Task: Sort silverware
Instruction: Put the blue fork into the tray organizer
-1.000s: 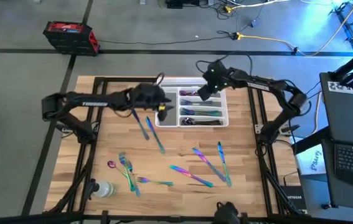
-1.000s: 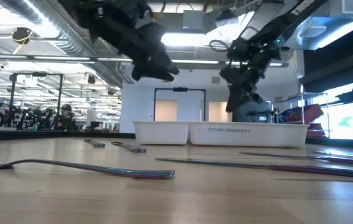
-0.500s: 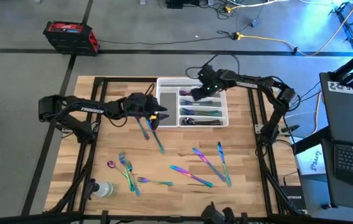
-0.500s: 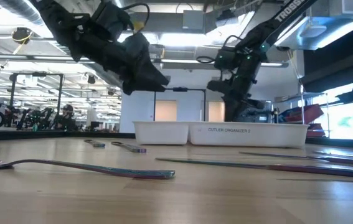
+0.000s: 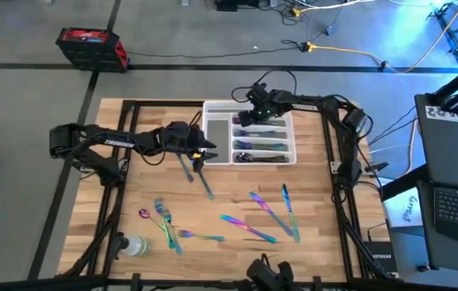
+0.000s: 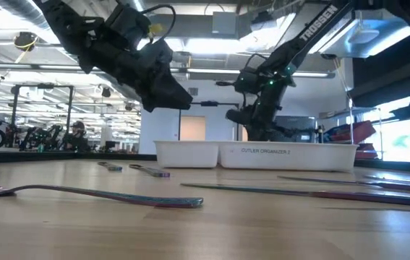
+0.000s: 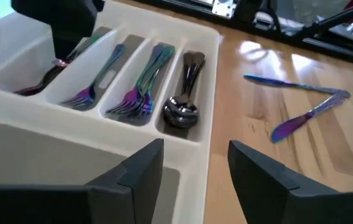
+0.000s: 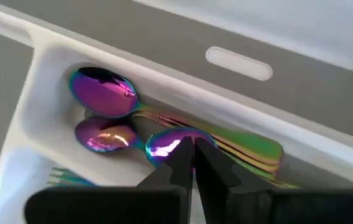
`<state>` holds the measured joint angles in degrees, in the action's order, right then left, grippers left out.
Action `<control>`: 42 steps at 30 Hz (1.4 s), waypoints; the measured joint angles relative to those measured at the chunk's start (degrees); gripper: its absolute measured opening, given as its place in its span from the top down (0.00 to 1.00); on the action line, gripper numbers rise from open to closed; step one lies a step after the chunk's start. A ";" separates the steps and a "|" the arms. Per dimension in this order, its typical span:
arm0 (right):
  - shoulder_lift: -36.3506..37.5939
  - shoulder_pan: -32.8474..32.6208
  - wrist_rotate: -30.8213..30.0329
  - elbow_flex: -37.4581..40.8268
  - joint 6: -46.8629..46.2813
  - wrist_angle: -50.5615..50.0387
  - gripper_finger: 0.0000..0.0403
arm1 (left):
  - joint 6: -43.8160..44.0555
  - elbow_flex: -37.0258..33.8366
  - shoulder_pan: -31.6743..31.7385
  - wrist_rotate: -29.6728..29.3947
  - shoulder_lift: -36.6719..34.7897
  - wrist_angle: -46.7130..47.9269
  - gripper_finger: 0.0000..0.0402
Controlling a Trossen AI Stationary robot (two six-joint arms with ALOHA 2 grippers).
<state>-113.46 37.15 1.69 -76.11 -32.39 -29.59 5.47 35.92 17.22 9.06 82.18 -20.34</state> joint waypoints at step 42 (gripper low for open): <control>-2.80 -2.62 -3.36 -8.40 7.05 -8.47 1.00 | -2.83 0.02 0.08 -0.46 0.01 0.38 0.59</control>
<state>-116.26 34.52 -1.67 -84.51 -25.33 -38.06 2.64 35.94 17.30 8.60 82.19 -19.97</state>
